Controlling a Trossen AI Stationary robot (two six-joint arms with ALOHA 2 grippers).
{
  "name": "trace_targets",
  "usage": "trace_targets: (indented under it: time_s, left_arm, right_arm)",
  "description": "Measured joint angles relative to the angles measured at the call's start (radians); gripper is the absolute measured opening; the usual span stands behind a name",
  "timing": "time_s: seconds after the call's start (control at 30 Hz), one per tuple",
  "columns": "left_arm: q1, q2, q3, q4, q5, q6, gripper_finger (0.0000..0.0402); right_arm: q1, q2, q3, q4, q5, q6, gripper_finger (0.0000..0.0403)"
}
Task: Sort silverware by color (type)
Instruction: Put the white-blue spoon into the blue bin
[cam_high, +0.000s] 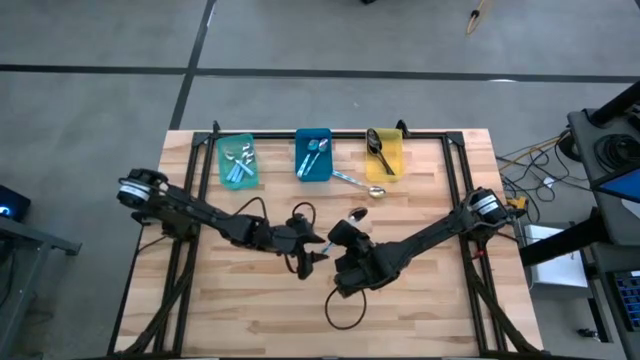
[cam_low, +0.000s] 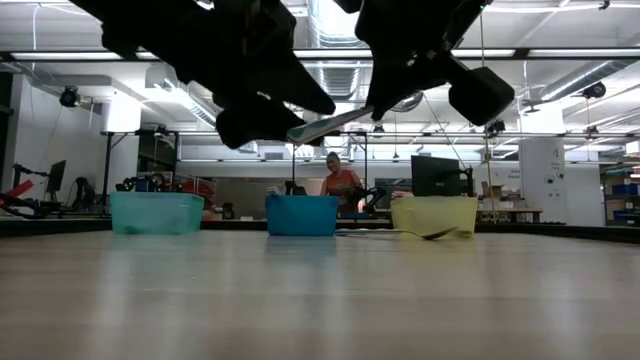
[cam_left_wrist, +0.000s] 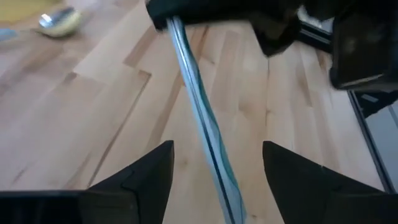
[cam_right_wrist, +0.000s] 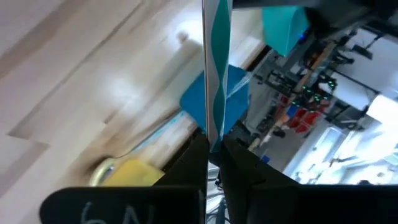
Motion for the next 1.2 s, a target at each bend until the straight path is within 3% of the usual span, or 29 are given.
trace_targets:
  time_s: [0.3, 0.4, 0.57, 0.73, 1.03, 1.2]
  left_arm:
    - [0.005, 0.048, 0.0, 0.045, 0.015, 0.0, 0.0181]
    - [0.005, 0.048, 0.0, 0.051, 0.015, 0.0, 0.0136]
    - [0.007, 0.048, -0.002, 0.035, 0.002, -0.021, 0.0025]
    - [0.007, 0.048, -0.003, 0.038, -0.001, -0.029, 0.0021]
    - [0.005, 0.044, 0.0, 0.104, 0.014, -0.01, 0.0021]
    - [0.007, 0.044, -0.001, 0.097, 0.013, -0.022, 0.0021]
  right_arm:
    - [0.0, 0.0, 0.0, 0.018, 0.071, -0.097, 0.0013]
    - [0.0, 0.0, 0.0, 0.02, 0.071, -0.102, 0.0013]
    - [0.001, 0.0, 0.0, 0.023, 0.078, -0.114, 0.0013]
    - [0.002, 0.0, 0.001, 0.032, 0.079, -0.136, 0.0028]
    - [-0.001, 0.0, 0.001, 0.062, 0.072, -0.129, 0.0104]
    - [0.0, 0.0, 0.012, 0.06, 0.14, -0.137, 0.0139]
